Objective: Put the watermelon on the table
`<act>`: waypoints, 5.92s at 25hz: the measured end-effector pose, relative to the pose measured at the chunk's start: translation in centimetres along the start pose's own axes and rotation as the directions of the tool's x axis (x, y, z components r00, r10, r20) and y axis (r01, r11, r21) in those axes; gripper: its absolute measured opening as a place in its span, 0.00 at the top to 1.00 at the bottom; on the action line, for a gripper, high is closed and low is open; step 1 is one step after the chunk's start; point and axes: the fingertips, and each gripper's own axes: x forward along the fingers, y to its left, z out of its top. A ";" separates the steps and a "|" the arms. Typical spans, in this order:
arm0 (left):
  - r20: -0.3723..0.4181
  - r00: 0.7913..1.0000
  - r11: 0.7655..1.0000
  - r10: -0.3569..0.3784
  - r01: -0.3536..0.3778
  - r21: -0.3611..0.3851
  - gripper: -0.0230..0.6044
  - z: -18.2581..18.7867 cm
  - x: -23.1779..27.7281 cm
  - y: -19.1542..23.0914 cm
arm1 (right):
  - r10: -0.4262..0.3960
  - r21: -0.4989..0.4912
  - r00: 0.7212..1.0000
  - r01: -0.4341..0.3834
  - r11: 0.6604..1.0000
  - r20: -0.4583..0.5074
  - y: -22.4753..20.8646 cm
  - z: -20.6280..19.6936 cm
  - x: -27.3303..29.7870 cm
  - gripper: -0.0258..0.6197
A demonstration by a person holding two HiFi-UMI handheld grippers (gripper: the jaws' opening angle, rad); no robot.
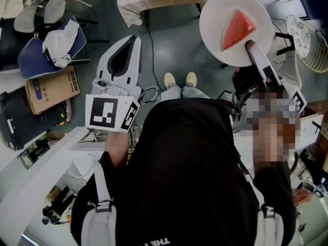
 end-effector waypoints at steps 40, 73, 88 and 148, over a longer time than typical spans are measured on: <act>0.091 0.994 0.992 -0.057 0.066 -0.103 0.95 0.9 -3.4 6.3 | -0.015 -0.014 1.000 0.015 1.000 -0.006 1.2 -6.4 6.8 0.91; 0.079 0.996 0.997 -0.051 0.056 -0.054 0.95 5.3 7.4 3.4 | 0.009 0.023 0.999 -0.008 1.000 -0.046 -1.4 4.1 9.5 0.91; 0.051 0.998 0.999 -0.032 0.033 -0.025 0.95 6.0 15.8 2.5 | 0.030 0.071 0.996 -0.025 0.997 -0.079 -6.1 10.7 12.1 0.91; 0.039 0.997 0.995 -0.070 0.073 -0.073 0.95 5.7 25.0 18.5 | -0.012 0.065 0.996 0.018 0.998 -0.092 -9.7 12.1 30.6 0.91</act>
